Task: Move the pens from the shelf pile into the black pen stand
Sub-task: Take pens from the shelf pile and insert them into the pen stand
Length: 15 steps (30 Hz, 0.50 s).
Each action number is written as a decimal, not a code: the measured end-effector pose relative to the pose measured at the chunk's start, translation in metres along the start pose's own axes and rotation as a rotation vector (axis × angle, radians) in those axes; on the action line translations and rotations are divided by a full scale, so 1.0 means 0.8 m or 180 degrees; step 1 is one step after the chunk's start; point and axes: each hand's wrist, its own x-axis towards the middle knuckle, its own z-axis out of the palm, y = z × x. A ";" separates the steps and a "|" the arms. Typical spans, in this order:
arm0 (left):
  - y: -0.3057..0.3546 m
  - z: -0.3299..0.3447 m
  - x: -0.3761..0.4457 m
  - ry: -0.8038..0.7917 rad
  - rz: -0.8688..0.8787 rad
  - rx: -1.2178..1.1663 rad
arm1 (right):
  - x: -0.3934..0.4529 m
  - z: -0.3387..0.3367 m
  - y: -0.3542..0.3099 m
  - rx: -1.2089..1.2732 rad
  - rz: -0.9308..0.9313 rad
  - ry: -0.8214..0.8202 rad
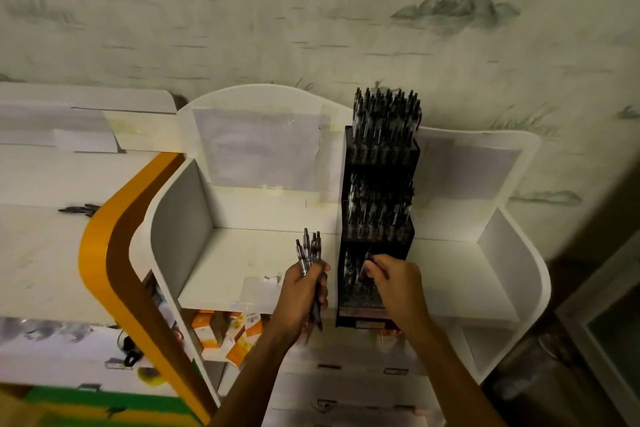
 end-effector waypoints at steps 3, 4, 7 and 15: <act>0.000 0.003 0.002 -0.0003 0.0003 0.0007 | 0.004 0.004 -0.001 -0.0009 0.0034 -0.0042; 0.001 0.004 0.003 -0.0030 -0.0004 0.0026 | 0.005 0.004 -0.002 -0.0004 0.0049 -0.0056; 0.004 0.005 0.004 -0.0145 -0.0086 0.0150 | 0.007 0.006 -0.006 -0.0061 0.0070 -0.0190; -0.006 0.000 0.008 -0.0175 -0.0218 0.0251 | -0.009 0.022 0.002 -0.0202 0.0446 -0.0492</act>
